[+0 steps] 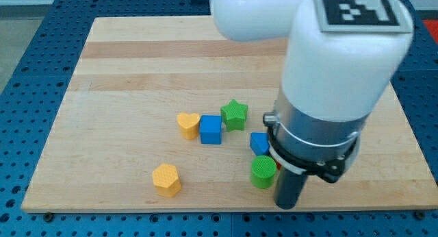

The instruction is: Move the green circle left to the blue triangle

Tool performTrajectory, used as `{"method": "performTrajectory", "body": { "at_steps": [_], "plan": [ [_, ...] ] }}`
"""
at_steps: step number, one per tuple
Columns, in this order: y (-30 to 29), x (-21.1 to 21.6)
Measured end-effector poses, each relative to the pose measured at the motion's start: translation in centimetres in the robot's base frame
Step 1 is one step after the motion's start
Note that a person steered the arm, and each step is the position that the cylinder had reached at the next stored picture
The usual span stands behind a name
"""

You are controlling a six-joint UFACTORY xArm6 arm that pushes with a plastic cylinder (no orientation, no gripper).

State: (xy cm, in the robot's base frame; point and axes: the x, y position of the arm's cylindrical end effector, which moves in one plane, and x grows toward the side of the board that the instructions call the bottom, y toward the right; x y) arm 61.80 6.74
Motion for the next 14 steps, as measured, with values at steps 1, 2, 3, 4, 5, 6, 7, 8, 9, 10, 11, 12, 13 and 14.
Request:
{"method": "performTrajectory", "body": {
  "at_steps": [1,2,3,4,5,6,7,8,9,10,11,12,13,14],
  "plan": [
    [-2.7,-1.5],
    [-3.4,-6.4],
    [-3.4,-12.4],
    [-3.4,-16.8],
    [-3.4,-17.0],
    [-3.0,-14.3],
    [-0.6,-11.0],
    [-1.8,-9.4],
    [-5.3,-8.1],
    [-9.0,-4.9],
    [-7.1,0.0],
    [-7.4,0.1],
    [-7.4,0.0],
    [-8.2,0.0]
  ]
}}
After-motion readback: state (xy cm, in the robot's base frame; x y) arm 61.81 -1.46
